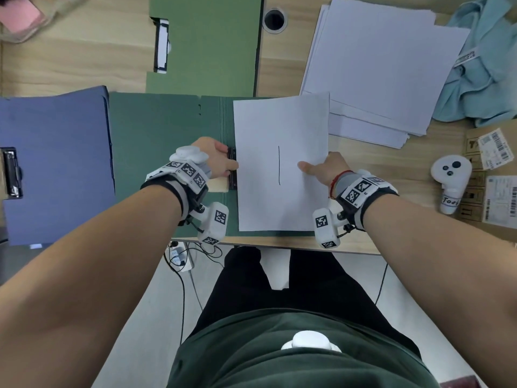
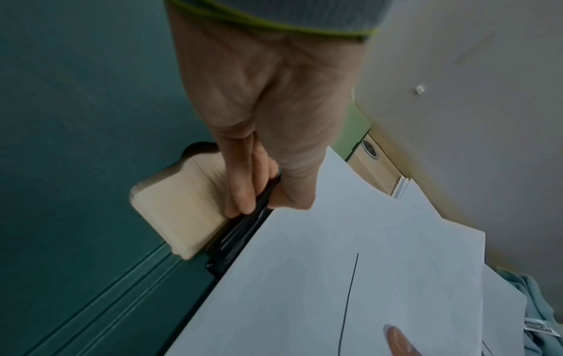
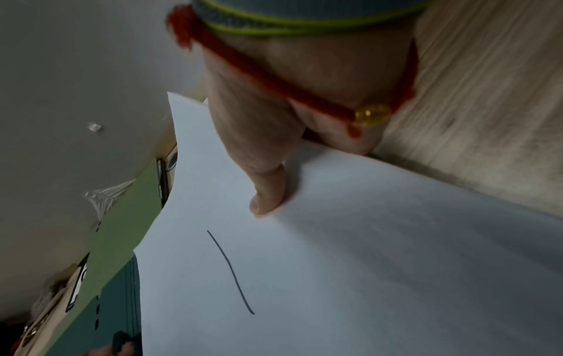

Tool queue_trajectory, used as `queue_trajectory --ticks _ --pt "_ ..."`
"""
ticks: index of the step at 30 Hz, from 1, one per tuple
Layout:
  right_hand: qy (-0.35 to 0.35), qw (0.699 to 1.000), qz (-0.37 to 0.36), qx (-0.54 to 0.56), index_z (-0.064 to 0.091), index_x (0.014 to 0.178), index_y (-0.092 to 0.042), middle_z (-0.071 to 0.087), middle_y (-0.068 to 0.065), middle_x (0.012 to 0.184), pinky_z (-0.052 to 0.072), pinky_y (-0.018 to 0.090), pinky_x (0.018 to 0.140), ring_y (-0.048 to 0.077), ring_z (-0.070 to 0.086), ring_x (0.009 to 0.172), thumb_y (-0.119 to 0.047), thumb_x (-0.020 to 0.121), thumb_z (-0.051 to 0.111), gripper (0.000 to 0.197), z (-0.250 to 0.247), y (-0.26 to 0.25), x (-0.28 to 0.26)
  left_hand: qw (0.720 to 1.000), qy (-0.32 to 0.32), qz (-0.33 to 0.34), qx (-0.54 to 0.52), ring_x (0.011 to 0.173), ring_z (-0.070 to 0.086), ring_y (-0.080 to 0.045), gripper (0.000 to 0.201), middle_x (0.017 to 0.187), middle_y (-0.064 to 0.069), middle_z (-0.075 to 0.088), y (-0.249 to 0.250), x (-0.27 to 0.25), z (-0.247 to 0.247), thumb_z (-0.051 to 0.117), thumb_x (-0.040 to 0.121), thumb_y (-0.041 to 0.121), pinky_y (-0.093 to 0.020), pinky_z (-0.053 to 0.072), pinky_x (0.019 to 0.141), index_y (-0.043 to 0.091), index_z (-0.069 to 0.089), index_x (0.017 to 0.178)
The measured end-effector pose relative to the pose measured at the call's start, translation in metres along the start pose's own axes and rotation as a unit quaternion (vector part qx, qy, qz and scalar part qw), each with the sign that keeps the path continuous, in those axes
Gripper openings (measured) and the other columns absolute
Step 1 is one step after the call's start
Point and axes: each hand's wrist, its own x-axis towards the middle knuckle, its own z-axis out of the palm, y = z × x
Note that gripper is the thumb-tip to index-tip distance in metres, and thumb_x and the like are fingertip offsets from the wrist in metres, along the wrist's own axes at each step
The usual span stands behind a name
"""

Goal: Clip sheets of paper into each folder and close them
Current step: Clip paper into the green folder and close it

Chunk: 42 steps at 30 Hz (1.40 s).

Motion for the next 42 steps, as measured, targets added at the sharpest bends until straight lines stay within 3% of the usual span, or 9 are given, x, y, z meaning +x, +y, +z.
queue_trajectory --ticks 3,8,10,14,18,21,29,38,42 --pt "0.009 1.000 -0.005 0.001 0.040 0.141 0.000 0.054 0.009 0.134 0.047 0.039 0.097 0.029 0.054 0.120 -0.054 0.076 0.075 0.092 0.002 0.003 0.003 1.000 0.007 0.003 -0.007 0.083 0.073 -0.025 0.027 0.102 -0.007 0.070 0.000 0.000 0.001 0.081 0.074 0.011 -0.039 0.059 0.087 0.023 0.059 0.083" --pt "0.003 1.000 -0.012 -0.002 0.039 0.138 0.003 0.053 0.008 0.121 0.044 0.031 0.071 0.026 0.054 0.108 -0.052 0.079 0.074 0.087 0.004 0.002 0.001 1.000 -0.006 -0.011 -0.021 0.085 0.073 -0.026 0.025 0.108 -0.009 0.069 0.000 -0.001 -0.001 0.080 0.072 0.013 -0.041 0.059 0.089 0.020 0.060 0.086" --pt "0.000 1.000 -0.012 -0.019 0.046 0.123 -0.006 0.044 0.002 0.094 0.034 0.028 0.051 0.019 0.047 0.081 -0.053 0.080 0.073 0.070 0.007 0.002 0.000 1.000 -0.005 -0.012 -0.014 0.083 0.074 -0.024 0.029 0.104 -0.007 0.071 -0.001 0.000 -0.001 0.082 0.066 0.017 -0.040 0.059 0.088 0.021 0.061 0.087" --pt "-0.004 0.999 -0.009 -0.035 0.030 0.078 -0.027 0.019 -0.008 0.070 0.021 0.025 0.049 0.006 0.021 0.058 -0.054 0.079 0.073 0.051 0.012 0.001 -0.001 1.000 -0.003 -0.021 0.006 0.076 0.076 -0.021 0.045 0.092 -0.004 0.075 -0.004 0.009 -0.001 0.082 0.049 0.029 -0.039 0.059 0.086 0.024 0.063 0.090" --pt "-0.005 1.000 -0.012 -0.024 0.050 0.112 -0.011 0.034 -0.004 0.083 0.026 0.025 0.049 0.015 0.040 0.078 -0.053 0.081 0.072 0.057 0.012 0.002 0.000 0.999 0.013 -0.029 0.025 0.076 0.076 -0.020 0.051 0.086 0.000 0.076 -0.003 0.010 0.001 0.082 0.044 0.036 -0.038 0.059 0.086 0.027 0.062 0.090" --pt "0.005 0.999 -0.026 -0.023 0.037 0.139 0.003 0.041 0.004 0.109 0.031 0.027 0.047 0.020 0.045 0.096 -0.051 0.082 0.070 0.086 0.011 0.000 -0.003 0.998 0.027 -0.032 0.046 0.080 0.075 -0.020 0.056 0.086 0.003 0.075 -0.001 0.009 0.003 0.081 0.037 0.044 -0.037 0.058 0.087 0.030 0.061 0.088" --pt "-0.001 1.000 -0.021 -0.007 0.036 0.140 0.004 0.040 0.005 0.111 0.039 0.032 0.079 0.020 0.042 0.101 -0.052 0.081 0.072 0.089 0.009 0.000 -0.004 0.994 0.038 -0.029 0.094 0.080 0.074 -0.020 0.050 0.088 0.003 0.074 0.001 0.009 0.008 0.080 0.039 0.045 -0.038 0.058 0.085 0.032 0.060 0.083" --pt "-0.002 0.999 -0.027 -0.023 0.043 0.128 -0.005 0.039 0.002 0.100 0.037 0.028 0.075 0.017 0.037 0.098 -0.050 0.080 0.073 0.072 0.007 -0.003 -0.006 0.962 0.087 -0.006 0.259 0.081 0.064 -0.019 0.033 0.091 0.004 0.067 0.020 -0.011 0.011 0.077 0.072 0.041 -0.028 0.053 0.077 0.030 0.057 0.096" --pt "0.001 0.998 -0.033 -0.062 0.042 0.134 0.005 0.048 0.009 0.111 0.040 0.032 0.083 0.023 0.049 0.103 -0.050 0.078 0.076 0.085 0.002 -0.008 -0.007 0.953 0.083 -0.020 0.292 0.075 0.060 -0.018 0.032 0.088 0.004 0.064 0.023 -0.008 0.012 0.076 0.072 0.043 -0.028 0.052 0.078 0.027 0.056 0.092"
